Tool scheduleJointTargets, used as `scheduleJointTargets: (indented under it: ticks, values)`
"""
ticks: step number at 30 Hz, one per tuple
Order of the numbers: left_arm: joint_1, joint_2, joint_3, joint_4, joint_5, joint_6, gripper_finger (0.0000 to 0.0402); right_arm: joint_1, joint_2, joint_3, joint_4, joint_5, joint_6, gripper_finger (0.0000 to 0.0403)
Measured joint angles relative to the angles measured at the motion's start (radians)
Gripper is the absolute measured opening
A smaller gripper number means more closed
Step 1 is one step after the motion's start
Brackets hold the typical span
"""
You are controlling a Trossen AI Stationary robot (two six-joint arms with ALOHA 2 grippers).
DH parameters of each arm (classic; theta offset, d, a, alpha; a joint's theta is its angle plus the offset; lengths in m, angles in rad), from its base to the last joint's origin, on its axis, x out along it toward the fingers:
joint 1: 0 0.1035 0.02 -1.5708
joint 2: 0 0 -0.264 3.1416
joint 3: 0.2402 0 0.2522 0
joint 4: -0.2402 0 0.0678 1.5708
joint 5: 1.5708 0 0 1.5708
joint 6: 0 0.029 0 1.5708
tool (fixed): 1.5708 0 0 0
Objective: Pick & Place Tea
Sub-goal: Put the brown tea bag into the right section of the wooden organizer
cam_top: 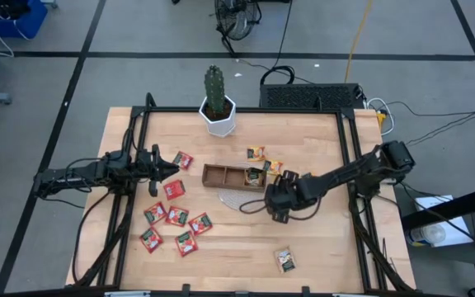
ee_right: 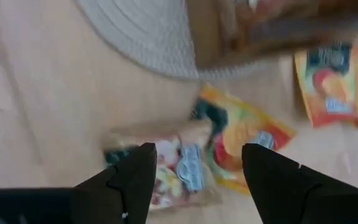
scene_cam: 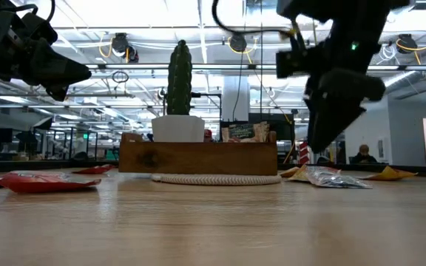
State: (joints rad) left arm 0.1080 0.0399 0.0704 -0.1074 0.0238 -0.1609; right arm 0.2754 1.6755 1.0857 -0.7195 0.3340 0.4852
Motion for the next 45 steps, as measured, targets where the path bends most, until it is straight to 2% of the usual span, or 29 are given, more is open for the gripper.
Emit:
scheduleJointTargets:
  ticks: [6,17,22,32,36,40,45]
  values:
    - [0.000,0.000,0.000,0.000,0.000,0.000,0.0058,-0.036,0.005,-0.094,0.121,-0.102,-0.008,0.0228]
    - [0.000,0.000,0.000,0.000,0.000,0.000,0.0058,-0.041,-0.002,-0.223,0.288,-0.164,0.031,0.0224]
    - [0.000,0.000,0.000,0.000,0.000,0.000,0.0058,-0.041,0.001,-0.240,0.278,-0.177,0.038,0.0179]
    - [0.000,0.000,0.000,0.000,0.000,0.000,0.0058,-0.040,0.002,-0.241,0.268,-0.183,0.041,0.0016]
    - [0.000,0.000,0.000,0.000,0.000,0.000,0.0058,-0.037,-0.023,-0.240,0.272,-0.182,0.102,0.0010]
    - [0.000,0.000,0.000,0.000,0.000,0.000,0.0058,-0.005,-0.103,-0.231,0.243,-0.173,0.170,0.0004]
    - [0.000,0.000,0.000,0.004,0.000,0.000,0.0058,0.069,-0.246,-0.209,0.318,0.043,0.210,0.0003]
